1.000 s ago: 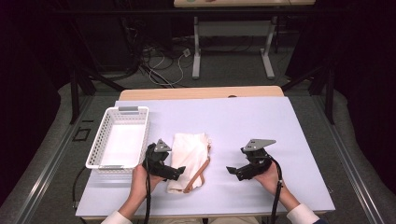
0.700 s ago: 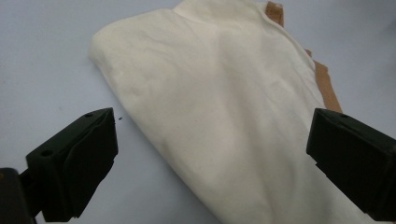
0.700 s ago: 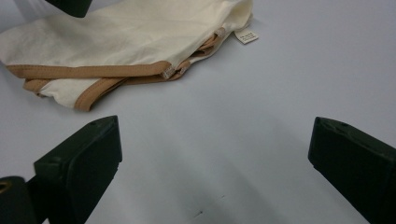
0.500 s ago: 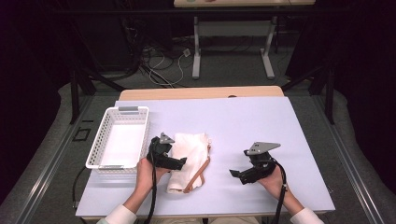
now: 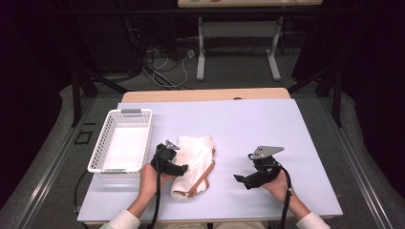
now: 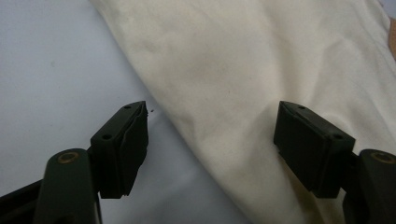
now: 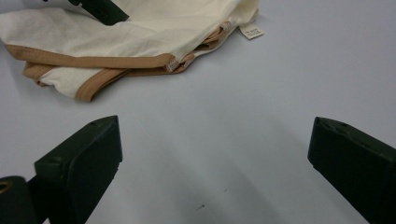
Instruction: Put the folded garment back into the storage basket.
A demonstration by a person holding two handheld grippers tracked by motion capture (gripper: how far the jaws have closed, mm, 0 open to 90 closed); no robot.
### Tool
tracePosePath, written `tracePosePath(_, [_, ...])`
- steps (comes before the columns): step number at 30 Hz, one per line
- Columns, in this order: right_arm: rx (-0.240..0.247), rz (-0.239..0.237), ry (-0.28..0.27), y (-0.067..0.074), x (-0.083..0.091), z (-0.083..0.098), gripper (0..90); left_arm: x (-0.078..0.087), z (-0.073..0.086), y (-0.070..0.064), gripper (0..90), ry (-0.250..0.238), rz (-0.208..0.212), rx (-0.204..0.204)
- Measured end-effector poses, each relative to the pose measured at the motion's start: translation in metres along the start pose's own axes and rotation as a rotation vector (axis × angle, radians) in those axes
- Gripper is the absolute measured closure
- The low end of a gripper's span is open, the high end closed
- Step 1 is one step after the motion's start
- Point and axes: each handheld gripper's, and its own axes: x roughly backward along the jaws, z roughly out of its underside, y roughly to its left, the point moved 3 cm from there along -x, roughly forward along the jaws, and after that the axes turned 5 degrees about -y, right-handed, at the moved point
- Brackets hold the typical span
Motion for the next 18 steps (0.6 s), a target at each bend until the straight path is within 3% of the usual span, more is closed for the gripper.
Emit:
tracePosePath(4, [0.004, -0.002, 0.005, -0.0005, -0.0002, 0.0002, 2.3, 0.0012, 0.0029, -0.0011, 39.4, -0.036, 0.020, -0.015])
tracePosePath(10, [0.000, -0.007, 0.008, 0.0009, -0.0023, 0.0005, 2.4, 0.0009, 0.0046, -0.0001, 59.3, -0.085, 0.043, 0.007])
tracePosePath(15, [0.010, -0.006, 0.009, 0.0017, -0.0026, -0.0001, 2.4, 0.0003, 0.0055, -0.0014, 78.3, -0.100, 0.086, 0.017])
tracePosePath(18, [0.011, -0.006, 0.007, 0.0022, -0.0023, 0.0000, 2.4, 0.0005, 0.0053, -0.0018, 81.5, -0.102, 0.094, 0.019])
